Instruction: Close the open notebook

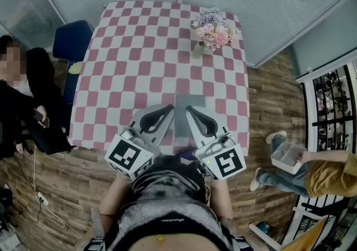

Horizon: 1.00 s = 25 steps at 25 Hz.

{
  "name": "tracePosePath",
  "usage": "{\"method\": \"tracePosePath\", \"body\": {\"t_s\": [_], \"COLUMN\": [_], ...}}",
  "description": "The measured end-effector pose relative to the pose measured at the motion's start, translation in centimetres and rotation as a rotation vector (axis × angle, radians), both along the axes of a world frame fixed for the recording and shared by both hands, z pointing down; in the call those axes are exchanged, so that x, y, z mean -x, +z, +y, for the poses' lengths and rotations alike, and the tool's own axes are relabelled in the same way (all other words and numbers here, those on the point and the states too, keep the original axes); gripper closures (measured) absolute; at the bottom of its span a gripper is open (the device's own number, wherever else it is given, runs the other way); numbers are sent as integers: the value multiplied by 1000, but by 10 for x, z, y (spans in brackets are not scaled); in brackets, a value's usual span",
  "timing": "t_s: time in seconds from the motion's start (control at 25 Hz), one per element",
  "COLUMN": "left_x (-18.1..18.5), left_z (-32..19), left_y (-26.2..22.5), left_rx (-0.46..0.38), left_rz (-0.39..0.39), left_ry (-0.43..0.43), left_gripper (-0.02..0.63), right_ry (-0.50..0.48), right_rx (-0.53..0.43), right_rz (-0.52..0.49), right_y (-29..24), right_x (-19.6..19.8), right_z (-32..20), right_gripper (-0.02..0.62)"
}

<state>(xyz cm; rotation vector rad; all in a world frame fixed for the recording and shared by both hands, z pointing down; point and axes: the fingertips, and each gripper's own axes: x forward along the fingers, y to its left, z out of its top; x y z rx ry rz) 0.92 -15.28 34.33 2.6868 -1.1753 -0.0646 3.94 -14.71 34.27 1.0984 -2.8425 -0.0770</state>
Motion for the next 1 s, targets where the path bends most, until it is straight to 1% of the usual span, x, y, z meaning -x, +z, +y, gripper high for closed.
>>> {"method": "tracePosePath", "body": {"t_s": [0.28, 0.56, 1.0], "left_x": [0, 0, 1], "left_z": [-1, -1, 0], "left_y": [2, 3, 4], "left_rx": [11, 13, 19], "left_rz": [17, 17, 8], "left_ry": [6, 8, 14], "left_gripper": [594, 594, 594], "right_ry": [6, 32, 27], "right_rx": [2, 5, 8], "right_rz": [3, -5, 11], "right_y": [3, 2, 4], "right_x": [0, -3, 1], "right_z": [-1, -3, -2], "right_gripper": [594, 594, 594]}}
